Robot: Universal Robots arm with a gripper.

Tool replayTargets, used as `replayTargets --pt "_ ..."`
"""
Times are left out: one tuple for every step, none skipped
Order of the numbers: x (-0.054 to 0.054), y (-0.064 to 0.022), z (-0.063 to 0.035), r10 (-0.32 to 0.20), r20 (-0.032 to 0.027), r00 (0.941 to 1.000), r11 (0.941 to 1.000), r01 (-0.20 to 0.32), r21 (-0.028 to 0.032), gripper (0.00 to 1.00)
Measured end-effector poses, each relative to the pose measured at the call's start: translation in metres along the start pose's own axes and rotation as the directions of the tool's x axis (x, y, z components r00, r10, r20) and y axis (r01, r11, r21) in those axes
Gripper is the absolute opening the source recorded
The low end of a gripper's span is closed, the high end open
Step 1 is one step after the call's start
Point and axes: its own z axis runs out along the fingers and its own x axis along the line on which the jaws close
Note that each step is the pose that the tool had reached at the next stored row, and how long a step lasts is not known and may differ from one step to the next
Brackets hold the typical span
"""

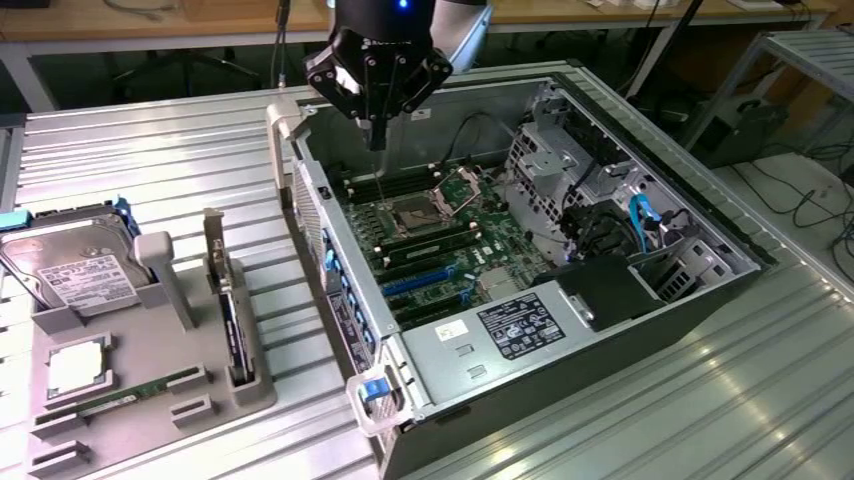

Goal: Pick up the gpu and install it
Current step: 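Reach for the gpu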

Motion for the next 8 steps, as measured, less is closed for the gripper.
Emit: replayTargets --pt "0.0003 0.0000 0.0000 0.000 0.0000 1.0000 1.0000 0.000 0.0000 0.11" --pt "0.0006 0.0000 0.0000 0.000 0.0000 1.0000 1.0000 0.000 0.0000 0.11" --pt "0.0009 -0.0001 0.0000 0.000 0.0000 1.0000 1.0000 0.000 0.0000 0.11" --pt "0.0012 -0.0001 0.0000 0.000 0.0000 1.0000 1.0000 0.000 0.0000 0.11" --pt "0.0015 -0.0001 -0.0001 0.000 0.0000 1.0000 1.0000 0.000 0.0000 0.11" --pt "0.0021 -0.0002 0.0000 0.000 0.0001 1.0000 1.0000 0.000 0.0000 0.11" --pt "0.0023 -0.0002 -0.0001 0.000 0.0000 1.0000 1.0000 0.000 0.0000 0.11" --pt "0.0027 -0.0002 -0.0001 0.000 0.0000 1.0000 1.0000 0.000 0.0000 0.11"
